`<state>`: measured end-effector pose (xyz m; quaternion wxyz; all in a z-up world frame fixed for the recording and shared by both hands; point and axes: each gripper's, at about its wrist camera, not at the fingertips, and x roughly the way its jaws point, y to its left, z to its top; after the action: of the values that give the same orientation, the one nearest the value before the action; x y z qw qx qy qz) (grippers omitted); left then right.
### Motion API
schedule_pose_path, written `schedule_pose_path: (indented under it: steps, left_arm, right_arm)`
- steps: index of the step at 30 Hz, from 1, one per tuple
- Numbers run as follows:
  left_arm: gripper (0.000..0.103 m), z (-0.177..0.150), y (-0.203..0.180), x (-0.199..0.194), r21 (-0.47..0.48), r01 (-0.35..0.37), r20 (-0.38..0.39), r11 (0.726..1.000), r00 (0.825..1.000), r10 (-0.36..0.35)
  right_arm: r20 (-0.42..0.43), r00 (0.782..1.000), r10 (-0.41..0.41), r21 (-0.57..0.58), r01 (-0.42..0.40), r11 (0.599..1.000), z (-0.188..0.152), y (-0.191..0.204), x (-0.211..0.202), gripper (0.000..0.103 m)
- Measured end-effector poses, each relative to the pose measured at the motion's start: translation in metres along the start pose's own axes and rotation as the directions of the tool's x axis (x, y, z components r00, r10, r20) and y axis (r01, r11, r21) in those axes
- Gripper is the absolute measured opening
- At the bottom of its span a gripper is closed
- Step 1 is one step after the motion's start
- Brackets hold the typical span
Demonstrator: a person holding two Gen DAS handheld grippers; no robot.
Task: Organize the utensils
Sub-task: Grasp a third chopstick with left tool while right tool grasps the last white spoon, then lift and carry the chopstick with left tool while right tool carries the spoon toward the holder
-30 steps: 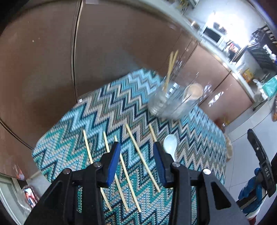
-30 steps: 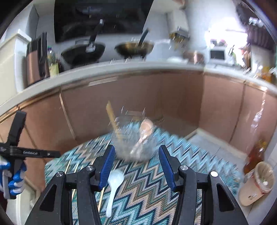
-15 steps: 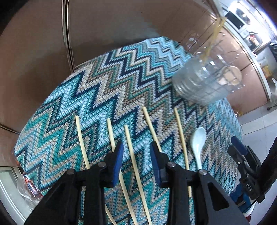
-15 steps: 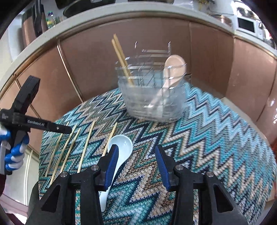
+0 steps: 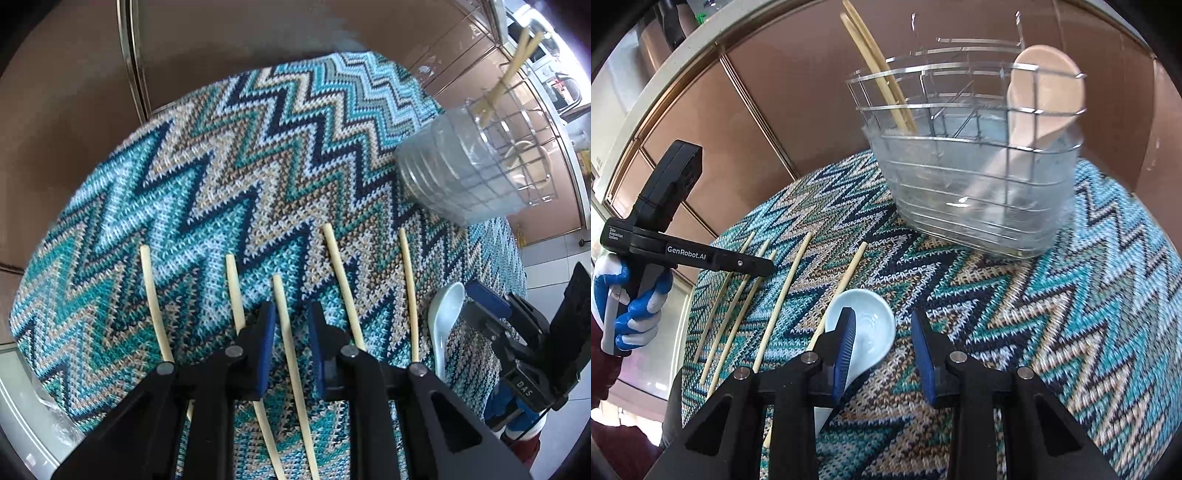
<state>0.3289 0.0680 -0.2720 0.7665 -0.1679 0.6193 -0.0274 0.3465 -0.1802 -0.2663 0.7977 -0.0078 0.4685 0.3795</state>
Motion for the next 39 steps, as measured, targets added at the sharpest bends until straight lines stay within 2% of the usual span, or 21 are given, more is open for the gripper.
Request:
schedule_pose_path:
  steps: [5,10,11,17,22,27,34,39]
  left_arm:
    - [0.016,0.002,-0.003,0.005,-0.017,-0.006,-0.018,1.000,1.000,0.006]
    - [0.009,0.003,-0.003,0.007,-0.027,-0.029,-0.011,0.999,1.000,0.029]
    - [0.007,0.003,-0.002,0.007,-0.030,-0.033,-0.007,0.999,0.999,0.033]
    - [0.005,-0.002,0.002,0.005,-0.042,-0.036,0.017,0.998,0.999,0.037]
    - [0.004,-0.009,0.007,-0.005,-0.069,-0.019,0.061,0.997,0.998,0.023]
    - [0.004,-0.026,0.013,-0.026,-0.080,0.051,0.112,0.995,0.993,-0.042]
    - [0.004,-0.053,0.012,-0.065,-0.063,0.124,0.226,0.990,0.968,-0.107]
    - [0.004,-0.067,0.013,-0.081,-0.055,0.162,0.268,0.985,0.953,-0.142]
  right_arm:
    - [-0.044,0.999,0.019,-0.045,-0.021,0.999,0.006,-0.003,0.015,0.019]
    - [-0.096,0.995,0.038,-0.094,-0.047,0.994,0.010,-0.003,0.029,0.016]
    - [-0.103,0.994,0.044,-0.105,-0.055,0.993,0.010,-0.003,0.031,0.013]
    - [-0.102,0.994,0.035,-0.178,-0.053,0.983,0.009,0.009,0.030,0.008]
    - [-0.074,0.997,-0.015,-0.204,0.000,0.979,0.004,0.022,0.013,0.007]
    - [-0.026,0.997,-0.075,-0.201,0.068,0.977,-0.001,0.036,-0.012,0.006]
    - [0.055,0.984,-0.172,-0.153,0.179,0.972,-0.011,0.055,-0.054,0.006]
    - [0.079,0.972,-0.223,-0.123,0.232,0.965,-0.025,0.074,-0.074,0.006]
